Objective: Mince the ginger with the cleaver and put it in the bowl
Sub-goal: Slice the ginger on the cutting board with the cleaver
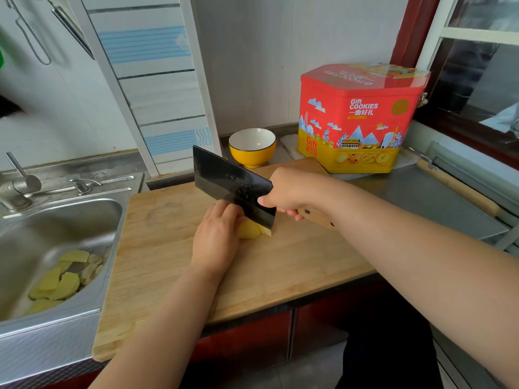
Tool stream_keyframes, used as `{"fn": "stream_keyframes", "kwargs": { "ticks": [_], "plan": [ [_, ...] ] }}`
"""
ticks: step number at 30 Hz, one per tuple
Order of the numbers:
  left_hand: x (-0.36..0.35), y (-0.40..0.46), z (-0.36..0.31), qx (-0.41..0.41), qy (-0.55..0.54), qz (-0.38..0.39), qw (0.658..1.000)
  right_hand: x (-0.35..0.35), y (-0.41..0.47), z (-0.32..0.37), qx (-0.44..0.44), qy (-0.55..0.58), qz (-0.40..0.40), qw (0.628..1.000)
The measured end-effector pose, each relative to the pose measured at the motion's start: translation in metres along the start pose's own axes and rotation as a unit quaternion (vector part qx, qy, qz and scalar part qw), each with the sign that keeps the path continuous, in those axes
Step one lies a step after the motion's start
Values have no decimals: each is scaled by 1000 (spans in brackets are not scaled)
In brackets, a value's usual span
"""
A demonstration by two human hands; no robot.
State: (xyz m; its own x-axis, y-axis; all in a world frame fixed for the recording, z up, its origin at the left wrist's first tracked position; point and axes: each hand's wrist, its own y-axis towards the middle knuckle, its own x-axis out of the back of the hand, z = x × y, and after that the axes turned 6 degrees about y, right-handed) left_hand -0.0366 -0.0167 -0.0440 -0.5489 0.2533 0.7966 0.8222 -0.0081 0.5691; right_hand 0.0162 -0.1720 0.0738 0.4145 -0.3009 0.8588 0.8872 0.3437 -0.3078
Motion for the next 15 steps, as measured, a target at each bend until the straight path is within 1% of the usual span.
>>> {"fn": "stream_keyframes", "kwargs": {
  "ticks": [5, 15],
  "plan": [
    [0, 0, 0, 6, 4, 4, 1000, 3, 0, 4, 15, 15, -4, 1000],
    [1, -1, -1, 13, 6, 10, 1000, 3, -2, 6, 15, 2, -1, 1000]
  ]
}}
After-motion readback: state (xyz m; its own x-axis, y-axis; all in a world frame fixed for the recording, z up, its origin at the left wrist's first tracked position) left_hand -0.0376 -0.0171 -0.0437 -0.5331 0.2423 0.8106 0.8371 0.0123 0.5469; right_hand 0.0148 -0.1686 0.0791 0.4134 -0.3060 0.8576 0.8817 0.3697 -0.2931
